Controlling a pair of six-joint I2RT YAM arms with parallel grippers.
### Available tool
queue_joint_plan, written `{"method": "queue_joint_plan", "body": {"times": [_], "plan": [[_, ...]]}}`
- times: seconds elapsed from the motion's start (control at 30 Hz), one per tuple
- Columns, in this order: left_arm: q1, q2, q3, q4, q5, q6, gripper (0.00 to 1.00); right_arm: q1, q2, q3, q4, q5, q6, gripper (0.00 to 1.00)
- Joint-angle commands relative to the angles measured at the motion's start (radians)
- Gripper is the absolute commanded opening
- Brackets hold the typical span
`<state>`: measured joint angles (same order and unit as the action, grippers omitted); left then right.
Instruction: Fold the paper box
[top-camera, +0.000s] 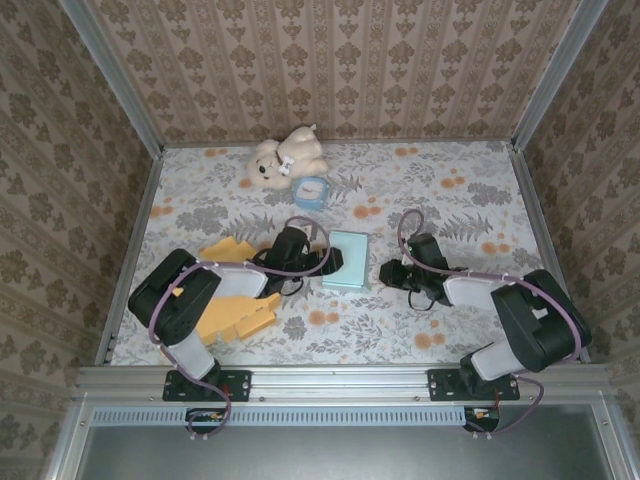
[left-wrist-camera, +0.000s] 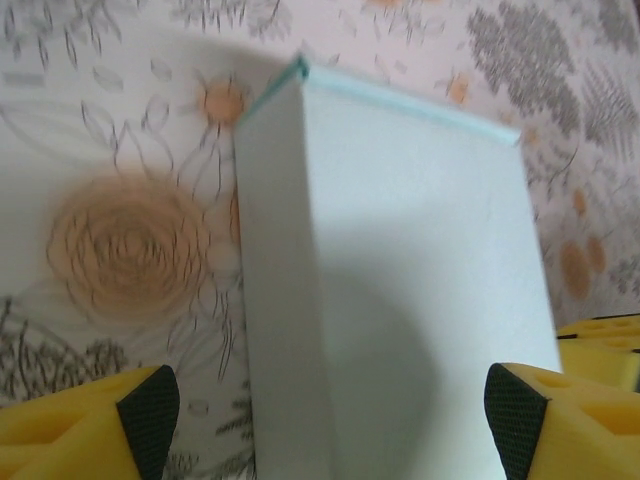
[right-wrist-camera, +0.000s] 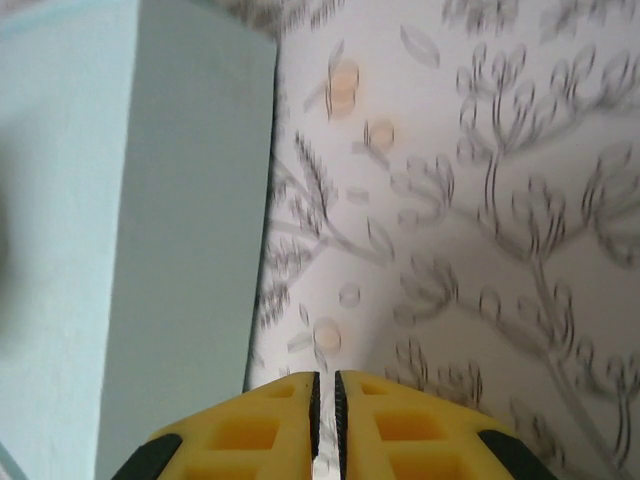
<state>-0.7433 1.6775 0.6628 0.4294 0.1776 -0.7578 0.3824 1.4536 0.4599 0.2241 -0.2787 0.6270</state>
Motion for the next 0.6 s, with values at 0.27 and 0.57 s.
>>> {"method": "queue_joint_plan", "body": {"times": [0.27, 0.57], "plan": [[-0.067, -0.049, -0.054, 0.005, -0.071, -0.017, 0.84, 0.088, -0.131, -0.069, -0.065, 0.037, 0.028, 0.16], [-0.099, -0.051, -0.06, -0.006, -0.092, -0.037, 0.84, 0.125, -0.07, -0.058, -0.017, 0.002, 0.039, 0.16]]}}
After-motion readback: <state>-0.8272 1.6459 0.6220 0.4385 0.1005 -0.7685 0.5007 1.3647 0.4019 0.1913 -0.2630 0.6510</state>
